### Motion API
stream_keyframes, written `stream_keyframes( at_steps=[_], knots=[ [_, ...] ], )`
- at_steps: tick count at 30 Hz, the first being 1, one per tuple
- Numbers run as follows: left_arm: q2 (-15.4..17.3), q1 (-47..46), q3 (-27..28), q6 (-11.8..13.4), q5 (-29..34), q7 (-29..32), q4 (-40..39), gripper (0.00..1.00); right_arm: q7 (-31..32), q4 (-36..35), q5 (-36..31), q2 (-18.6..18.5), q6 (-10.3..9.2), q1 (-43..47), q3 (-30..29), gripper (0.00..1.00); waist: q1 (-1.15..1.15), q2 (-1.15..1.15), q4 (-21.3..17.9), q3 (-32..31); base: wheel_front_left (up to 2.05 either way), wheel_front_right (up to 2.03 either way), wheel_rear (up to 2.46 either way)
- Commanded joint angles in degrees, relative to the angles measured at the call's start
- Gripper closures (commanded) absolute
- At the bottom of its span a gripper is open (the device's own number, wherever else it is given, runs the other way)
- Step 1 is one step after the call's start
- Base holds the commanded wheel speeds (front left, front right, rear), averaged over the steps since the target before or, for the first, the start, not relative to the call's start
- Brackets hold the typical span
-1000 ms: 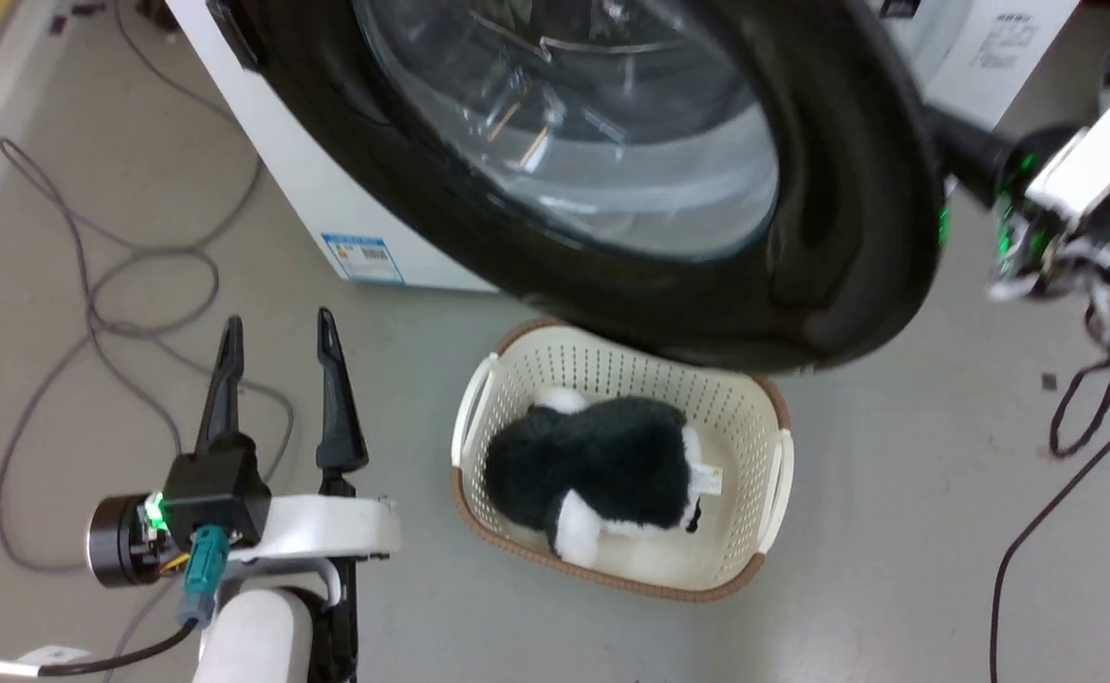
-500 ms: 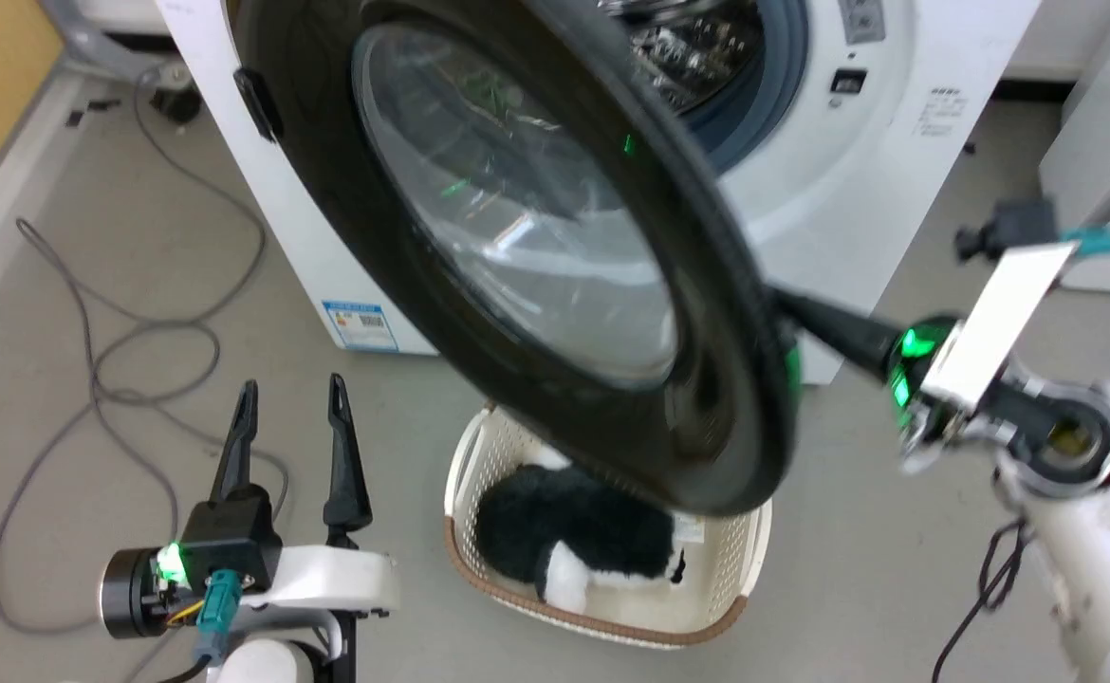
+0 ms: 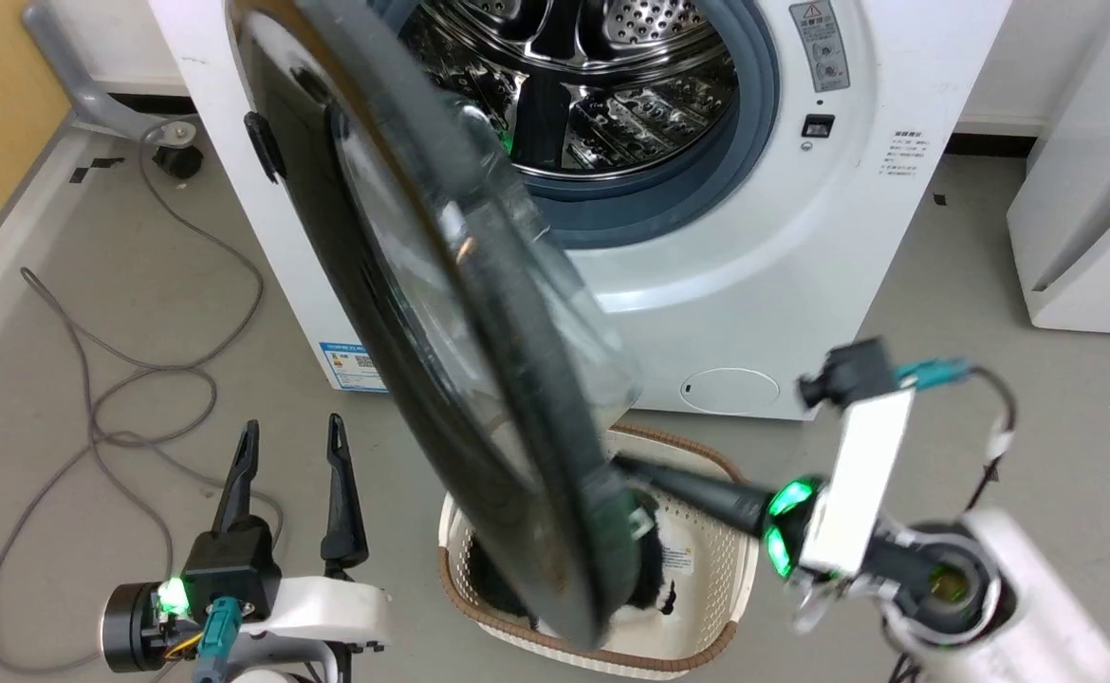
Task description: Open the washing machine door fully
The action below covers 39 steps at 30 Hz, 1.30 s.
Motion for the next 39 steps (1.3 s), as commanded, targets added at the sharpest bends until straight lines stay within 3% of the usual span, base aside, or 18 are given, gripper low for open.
stream_keyframes(
  at_steps=[1, 13, 17, 23, 28, 31, 34, 38, 39],
  knots=[
    [0.1, 0.5, 0.0, -0.2, 0.4, -0.3, 0.2, 0.0, 0.3, -0.8, -0.5, 0.6, 0.31, 1.5, 1.0, 1.0, 0.0, 0.0, 0.0, -0.1, 0.0, 0.0, 0.0],
    [0.1, 1.5, 0.1, -0.1, 0.2, -0.3, 0.8, 0.0, -1.8, -3.8, -3.1, 3.0, 0.31, 6.4, 5.2, 1.0, 0.0, 0.0, -0.4, -1.7, 0.0, 0.0, 0.0],
    [0.1, 2.3, 0.4, -0.1, 0.1, -0.3, 0.8, 0.0, -10.1, -5.5, -7.1, 2.3, 0.31, 7.0, 1.8, 1.0, 0.0, 0.0, -0.9, -2.5, 0.0, 0.0, 0.0],
    [0.1, 3.2, 1.4, -0.2, 0.2, -0.3, 0.9, 0.0, -31.2, -8.3, -18.2, 0.0, 0.31, 7.3, -3.4, 1.0, 0.0, 0.0, -2.1, -3.6, 0.0, 0.0, 0.0],
    [0.1, 3.5, 2.5, -0.4, 0.4, -0.3, 0.6, 0.0, -48.4, -7.5, -33.3, -5.6, 0.31, 7.2, -3.7, 1.0, 0.0, 0.0, -3.0, -4.0, 0.0, 0.0, 0.0],
    [0.1, 3.8, 3.1, -0.4, 0.5, -0.3, 0.4, 0.0, -53.7, -5.2, -42.8, -7.3, 0.31, 7.8, -5.8, 1.0, 0.0, 0.0, -3.5, -4.2, 0.0, 0.0, 0.0],
    [0.1, 4.2, 3.7, -0.3, 0.6, -0.3, 0.0, 0.0, -54.6, -3.8, -54.9, -6.7, 0.31, 8.8, -11.8, 1.0, 0.0, 0.0, -4.0, -4.1, 0.0, 0.0, 0.0],
    [0.1, 4.5, 4.2, -0.3, 0.6, -0.3, -0.3, 0.0, -54.7, -6.6, -71.4, -1.4, 0.31, 12.4, -21.9, 1.0, 0.0, 0.0, -4.5, -3.9, 0.0, 0.0, 0.0],
    [0.1, 4.6, 4.3, -0.3, 0.6, -0.3, -0.3, 0.0, -54.7, -6.9, -73.0, 0.8, 0.31, 13.8, -23.7, 1.0, 0.0, 0.0, -4.6, -3.8, 0.0, 0.0, 0.0]
  ],
)
